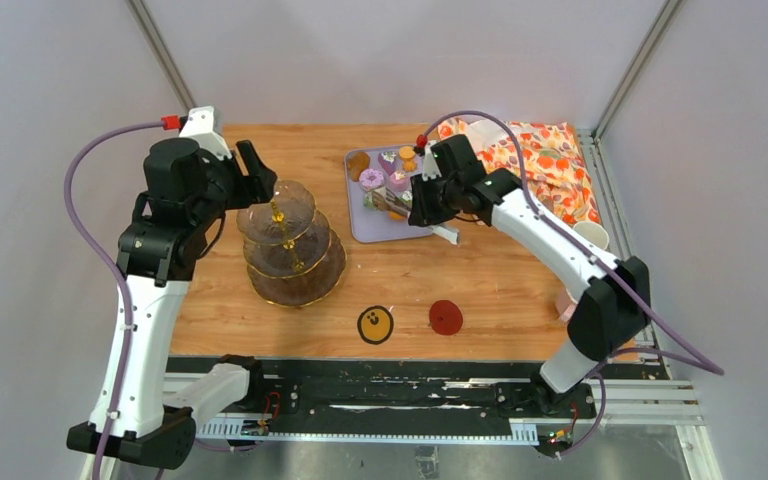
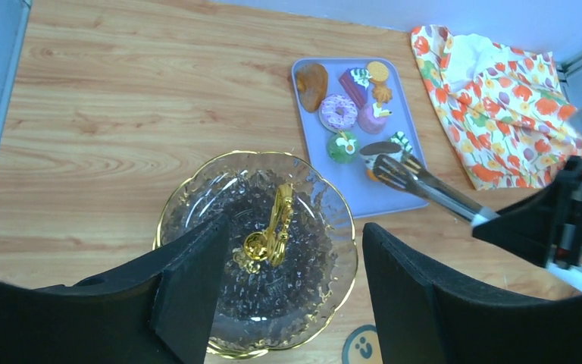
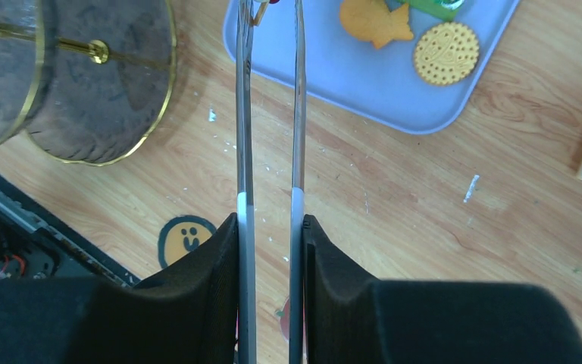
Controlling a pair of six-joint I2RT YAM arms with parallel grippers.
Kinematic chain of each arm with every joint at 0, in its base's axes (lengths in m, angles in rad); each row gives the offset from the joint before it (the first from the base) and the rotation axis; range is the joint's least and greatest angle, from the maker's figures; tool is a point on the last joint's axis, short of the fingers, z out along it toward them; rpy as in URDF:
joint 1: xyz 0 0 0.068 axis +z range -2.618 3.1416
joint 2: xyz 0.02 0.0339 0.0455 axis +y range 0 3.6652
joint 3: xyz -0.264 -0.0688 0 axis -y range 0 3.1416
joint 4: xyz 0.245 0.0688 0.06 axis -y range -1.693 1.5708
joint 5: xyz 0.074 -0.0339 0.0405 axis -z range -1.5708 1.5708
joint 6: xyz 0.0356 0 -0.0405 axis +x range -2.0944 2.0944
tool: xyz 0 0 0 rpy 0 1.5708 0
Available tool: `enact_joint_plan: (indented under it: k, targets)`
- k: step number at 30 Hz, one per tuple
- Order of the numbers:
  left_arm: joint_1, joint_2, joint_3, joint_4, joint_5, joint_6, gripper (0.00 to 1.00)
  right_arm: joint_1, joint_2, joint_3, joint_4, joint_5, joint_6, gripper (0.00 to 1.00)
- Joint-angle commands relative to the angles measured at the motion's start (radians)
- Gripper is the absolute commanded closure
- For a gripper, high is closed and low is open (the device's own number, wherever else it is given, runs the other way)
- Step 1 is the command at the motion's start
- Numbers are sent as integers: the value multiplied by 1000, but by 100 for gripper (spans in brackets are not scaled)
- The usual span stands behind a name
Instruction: Serve the afternoon tea
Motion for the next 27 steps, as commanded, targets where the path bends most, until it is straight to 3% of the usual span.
enact_joint_plan:
  k: [1, 9, 15, 27]
  targets:
    - [-3, -17, 55, 0, -35, 26, 31, 19, -129, -12, -13, -8, -26, 100]
    - [-3, -47, 120, -7, -119, 19, 30, 111, -193, 40, -10, -31, -59, 99]
    - [-3, -104, 103, 27, -173, -21, 30, 202, -111, 111, 8, -38, -69, 99]
    - [-3, -129, 104, 15, -172, -28, 30, 249, 48, 241, 20, -101, -85, 98]
